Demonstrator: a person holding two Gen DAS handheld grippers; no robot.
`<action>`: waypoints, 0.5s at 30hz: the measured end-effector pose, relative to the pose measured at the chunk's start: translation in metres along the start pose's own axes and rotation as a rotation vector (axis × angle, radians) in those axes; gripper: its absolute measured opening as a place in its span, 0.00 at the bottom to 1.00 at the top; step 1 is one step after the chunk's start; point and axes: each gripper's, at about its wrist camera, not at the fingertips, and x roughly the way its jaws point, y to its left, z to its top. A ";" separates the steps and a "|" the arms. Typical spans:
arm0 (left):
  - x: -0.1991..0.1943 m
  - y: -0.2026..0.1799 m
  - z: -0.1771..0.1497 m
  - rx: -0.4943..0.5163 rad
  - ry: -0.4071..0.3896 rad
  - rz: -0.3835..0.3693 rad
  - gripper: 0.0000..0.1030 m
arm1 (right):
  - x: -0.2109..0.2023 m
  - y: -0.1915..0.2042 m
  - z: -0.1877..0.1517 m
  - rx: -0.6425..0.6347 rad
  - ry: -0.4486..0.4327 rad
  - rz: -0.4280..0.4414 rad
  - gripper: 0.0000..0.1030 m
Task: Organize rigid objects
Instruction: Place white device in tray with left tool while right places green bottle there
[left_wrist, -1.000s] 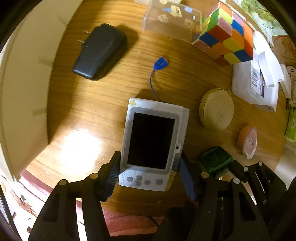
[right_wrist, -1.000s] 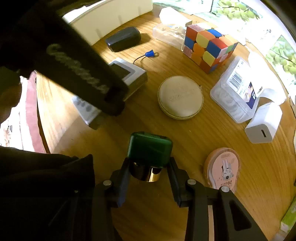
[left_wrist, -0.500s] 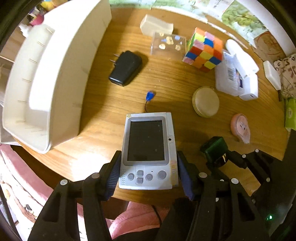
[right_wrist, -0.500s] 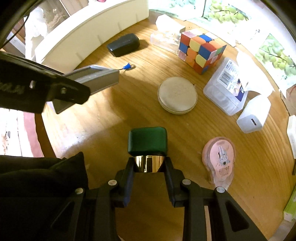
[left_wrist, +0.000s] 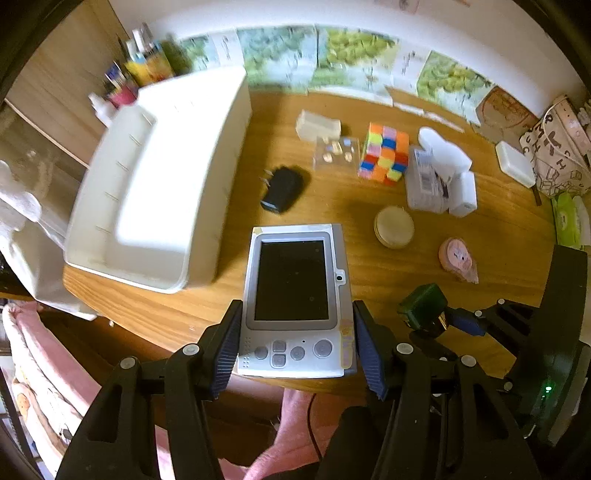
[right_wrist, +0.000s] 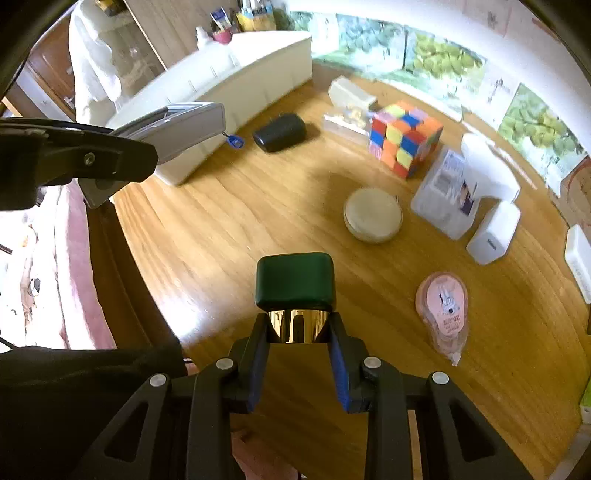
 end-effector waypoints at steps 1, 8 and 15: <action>-0.003 0.002 0.001 0.000 -0.012 0.005 0.59 | -0.001 -0.003 0.001 -0.001 -0.011 0.003 0.30; -0.022 0.019 0.010 -0.007 -0.103 0.027 0.59 | -0.014 0.000 0.027 -0.003 -0.092 0.030 0.30; -0.034 0.047 0.024 0.000 -0.168 0.046 0.59 | -0.020 0.015 0.059 -0.017 -0.149 0.034 0.30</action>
